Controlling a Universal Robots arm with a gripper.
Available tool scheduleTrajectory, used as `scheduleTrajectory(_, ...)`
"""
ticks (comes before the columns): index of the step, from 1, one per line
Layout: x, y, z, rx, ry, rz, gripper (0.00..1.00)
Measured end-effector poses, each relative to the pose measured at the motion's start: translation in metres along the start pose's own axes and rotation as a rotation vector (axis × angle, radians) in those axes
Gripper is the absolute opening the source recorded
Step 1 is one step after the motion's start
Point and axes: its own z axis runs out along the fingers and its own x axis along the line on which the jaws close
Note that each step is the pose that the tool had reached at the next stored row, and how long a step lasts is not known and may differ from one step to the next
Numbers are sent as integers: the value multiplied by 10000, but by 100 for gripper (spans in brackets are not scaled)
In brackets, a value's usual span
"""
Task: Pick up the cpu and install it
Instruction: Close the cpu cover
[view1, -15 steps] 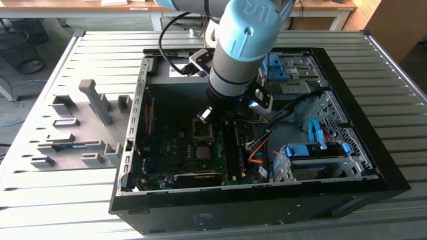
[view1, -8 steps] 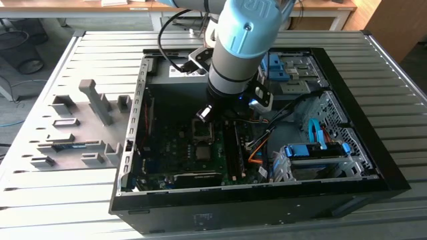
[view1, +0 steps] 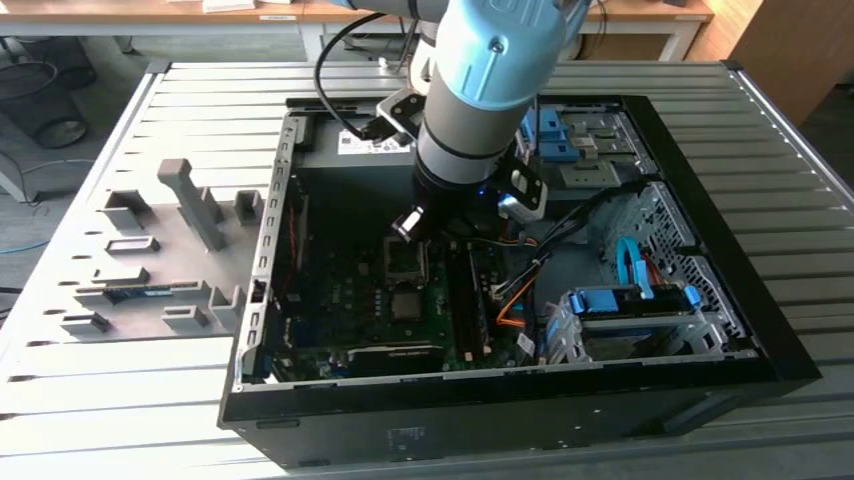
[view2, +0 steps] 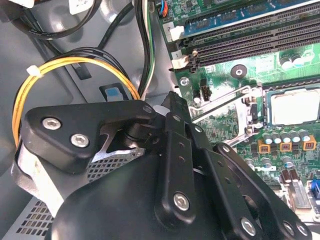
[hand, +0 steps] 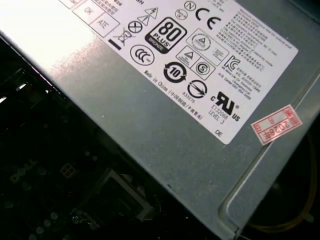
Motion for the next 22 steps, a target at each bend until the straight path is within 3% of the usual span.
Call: scheduleTrajectory(22,21,50,-91,12,-13,-6,10)
